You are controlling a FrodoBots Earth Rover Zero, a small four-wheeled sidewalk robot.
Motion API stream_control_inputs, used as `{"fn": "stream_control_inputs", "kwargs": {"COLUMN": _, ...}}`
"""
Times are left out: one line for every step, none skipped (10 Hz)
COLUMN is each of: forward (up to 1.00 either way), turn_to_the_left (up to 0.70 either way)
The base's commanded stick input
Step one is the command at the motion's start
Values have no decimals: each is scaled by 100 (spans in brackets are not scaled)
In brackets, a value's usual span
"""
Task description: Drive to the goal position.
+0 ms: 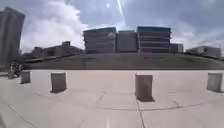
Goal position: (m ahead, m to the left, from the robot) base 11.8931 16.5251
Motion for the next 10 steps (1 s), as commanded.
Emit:
{"fn": "stream_control_inputs", "kwargs": {"forward": 70, "turn_to_the_left": 0}}
{"fn": "stream_control_inputs", "kwargs": {"forward": 70, "turn_to_the_left": 0}}
{"fn": "stream_control_inputs", "kwargs": {"forward": 70, "turn_to_the_left": 0}}
{"fn": "stream_control_inputs", "kwargs": {"forward": 70, "turn_to_the_left": 0}}
{"fn": "stream_control_inputs", "kwargs": {"forward": 70, "turn_to_the_left": 0}}
{"fn": "stream_control_inputs", "kwargs": {"forward": 70, "turn_to_the_left": 0}}
{"fn": "stream_control_inputs", "kwargs": {"forward": 70, "turn_to_the_left": 0}}
{"fn": "stream_control_inputs", "kwargs": {"forward": 70, "turn_to_the_left": 0}}
{"fn": "stream_control_inputs", "kwargs": {"forward": 70, "turn_to_the_left": 0}}
{"fn": "stream_control_inputs", "kwargs": {"forward": 70, "turn_to_the_left": 0}}
